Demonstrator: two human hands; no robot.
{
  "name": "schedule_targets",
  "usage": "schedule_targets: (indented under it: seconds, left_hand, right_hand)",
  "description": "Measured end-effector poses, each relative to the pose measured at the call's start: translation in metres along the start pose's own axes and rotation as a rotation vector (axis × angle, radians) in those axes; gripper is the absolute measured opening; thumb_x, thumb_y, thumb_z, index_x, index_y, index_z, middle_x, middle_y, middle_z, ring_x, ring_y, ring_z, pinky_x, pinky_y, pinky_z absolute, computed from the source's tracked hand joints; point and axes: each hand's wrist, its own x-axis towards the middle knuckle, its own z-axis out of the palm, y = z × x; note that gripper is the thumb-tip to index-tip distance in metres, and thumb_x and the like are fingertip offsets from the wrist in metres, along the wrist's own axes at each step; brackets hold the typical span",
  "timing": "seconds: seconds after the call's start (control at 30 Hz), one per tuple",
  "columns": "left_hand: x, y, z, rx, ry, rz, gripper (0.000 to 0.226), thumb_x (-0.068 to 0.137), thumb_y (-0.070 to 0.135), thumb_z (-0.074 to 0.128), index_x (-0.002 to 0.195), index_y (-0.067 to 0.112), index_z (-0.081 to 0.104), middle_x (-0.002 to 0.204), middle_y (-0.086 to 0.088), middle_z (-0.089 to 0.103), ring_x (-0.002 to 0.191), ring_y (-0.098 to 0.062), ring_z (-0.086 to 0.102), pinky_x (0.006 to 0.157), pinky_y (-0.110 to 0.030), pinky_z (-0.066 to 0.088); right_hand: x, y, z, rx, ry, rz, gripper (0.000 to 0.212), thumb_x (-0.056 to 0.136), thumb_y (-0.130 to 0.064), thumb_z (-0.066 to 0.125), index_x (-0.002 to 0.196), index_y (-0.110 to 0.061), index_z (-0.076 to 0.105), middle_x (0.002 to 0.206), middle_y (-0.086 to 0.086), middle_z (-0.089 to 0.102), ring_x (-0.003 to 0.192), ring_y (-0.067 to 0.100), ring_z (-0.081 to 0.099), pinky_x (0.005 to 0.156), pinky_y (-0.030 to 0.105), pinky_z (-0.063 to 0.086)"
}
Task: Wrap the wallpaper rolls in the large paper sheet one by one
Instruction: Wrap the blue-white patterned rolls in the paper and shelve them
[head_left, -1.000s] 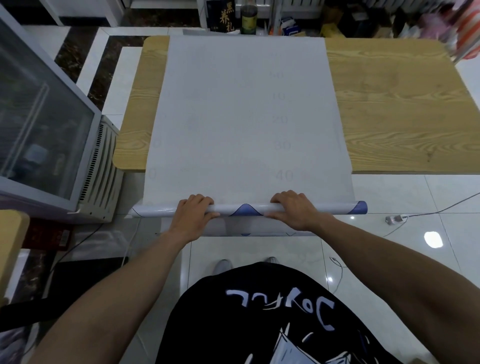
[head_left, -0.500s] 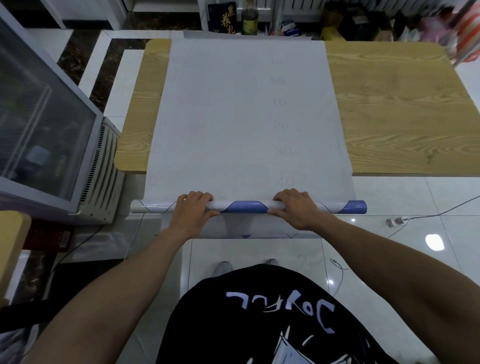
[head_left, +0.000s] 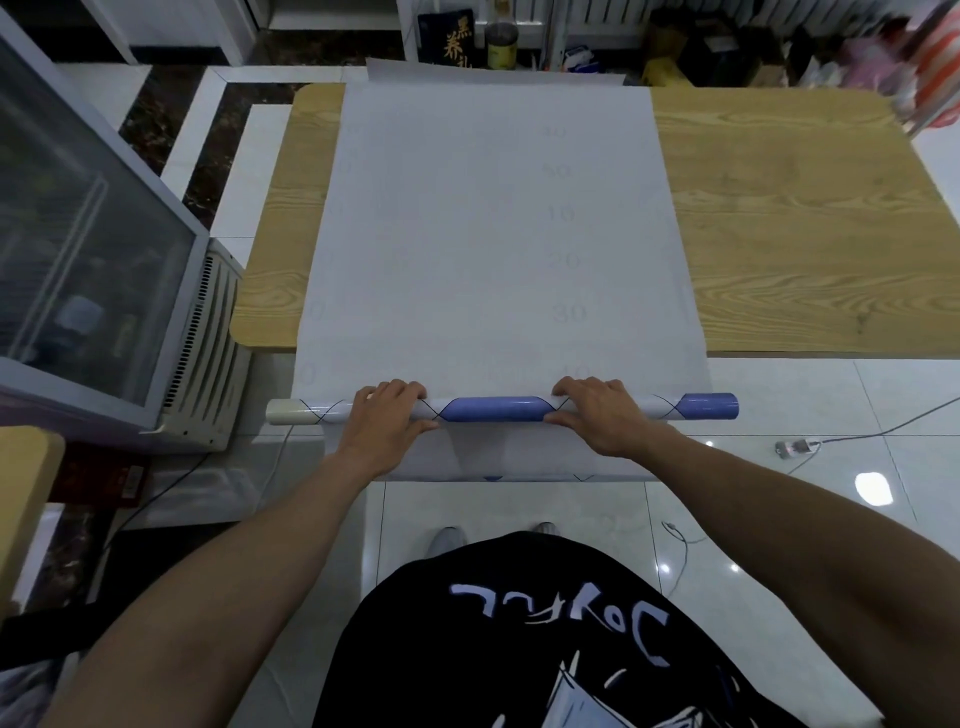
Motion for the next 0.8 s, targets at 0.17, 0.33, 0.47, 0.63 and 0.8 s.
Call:
schedule_targets:
  seconds: [0.17,0.33,0.47,0.63,0.8]
  left_hand:
    - [0.005,-0.001,0.0,0.024,0.016,0.005,0.032,0.091,0.038,0.06,0.113,0.015,0.063,0.108,-0.004,0.058,0.101,-0.026,0.051,0.091,-0.037,0.034]
    - [0.005,0.001,-0.001,0.036,-0.017,-0.046,0.041,0.096,0.043,0.049,0.128,0.018,0.053,0.117,-0.004,0.061,0.108,-0.027,0.054,0.097,-0.039,0.032]
    - [0.008,0.002,-0.003,0.007,-0.004,-0.061,0.046,0.087,0.051,0.06,0.119,0.019,0.056,0.111,-0.001,0.063,0.104,-0.025,0.056,0.098,-0.038,0.032]
    - [0.011,-0.003,-0.003,0.043,0.006,0.004,0.039,0.084,0.043,0.067,0.112,0.016,0.062,0.107,-0.002,0.059,0.101,-0.026,0.053,0.092,-0.038,0.035]
    - [0.011,0.002,-0.006,0.044,-0.011,-0.011,0.036,0.095,0.039,0.052,0.123,0.017,0.058,0.114,-0.004,0.06,0.105,-0.027,0.052,0.095,-0.038,0.033]
  right_hand:
    - [0.002,0.002,0.001,-0.019,0.038,-0.016,0.057,0.088,-0.06,0.05,0.13,-0.021,0.052,0.126,0.002,0.048,0.118,0.022,0.042,0.098,0.038,0.035]
    - [0.004,0.004,-0.003,0.015,0.021,-0.012,0.054,0.088,-0.053,0.056,0.131,-0.022,0.044,0.121,0.002,0.056,0.113,0.023,0.048,0.096,0.038,0.034]
    - [0.007,0.007,-0.005,-0.012,-0.006,0.002,0.037,0.095,-0.052,0.045,0.115,-0.021,0.047,0.109,0.002,0.061,0.099,0.024,0.053,0.089,0.037,0.035]
    - [0.009,0.01,0.001,-0.031,0.014,-0.014,0.038,0.098,-0.048,0.04,0.119,-0.018,0.05,0.117,0.002,0.054,0.107,0.023,0.046,0.089,0.037,0.035]
    - [0.008,0.01,-0.001,-0.03,0.027,-0.048,0.066,0.082,-0.06,0.06,0.132,-0.02,0.045,0.123,0.002,0.049,0.114,0.023,0.044,0.095,0.039,0.035]
